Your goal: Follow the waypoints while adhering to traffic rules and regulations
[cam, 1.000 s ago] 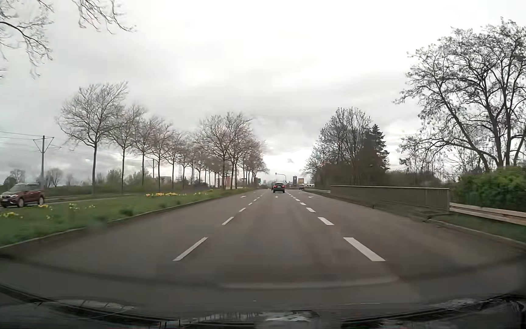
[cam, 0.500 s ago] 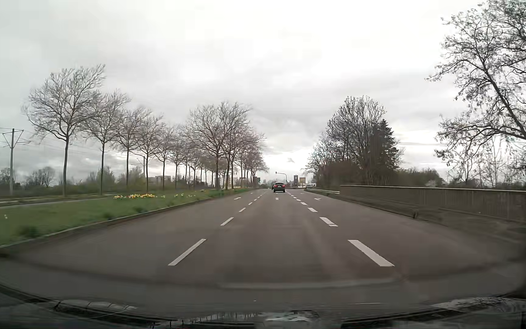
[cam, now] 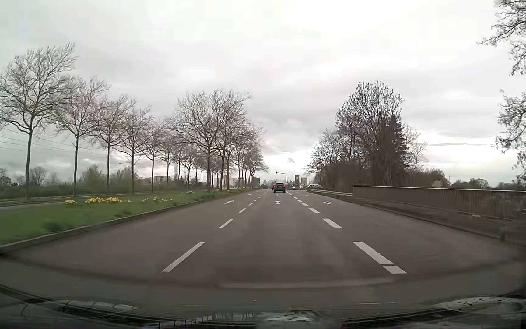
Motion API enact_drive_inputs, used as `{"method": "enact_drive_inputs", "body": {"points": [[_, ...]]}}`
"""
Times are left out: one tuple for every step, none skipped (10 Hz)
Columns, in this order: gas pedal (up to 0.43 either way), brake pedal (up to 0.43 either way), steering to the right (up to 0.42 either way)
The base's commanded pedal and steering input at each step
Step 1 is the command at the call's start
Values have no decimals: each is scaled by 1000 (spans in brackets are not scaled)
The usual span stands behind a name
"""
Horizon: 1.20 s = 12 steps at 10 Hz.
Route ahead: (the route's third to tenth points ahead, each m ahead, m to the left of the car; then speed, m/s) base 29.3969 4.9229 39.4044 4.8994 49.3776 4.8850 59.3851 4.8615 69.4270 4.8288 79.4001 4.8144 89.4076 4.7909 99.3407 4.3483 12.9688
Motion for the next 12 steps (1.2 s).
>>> {"method": "enact_drive_inputs", "body": {"points": [[130, 0, 0], [130, 0, 0], [130, 0, 0], [130, 0, 0], [130, 0, 0], [130, 0, 0], [130, 0, 0], [130, 0, 0], [130, 0, 0], [130, 0, 0], [130, 0, 1], [130, 0, 1]]}}
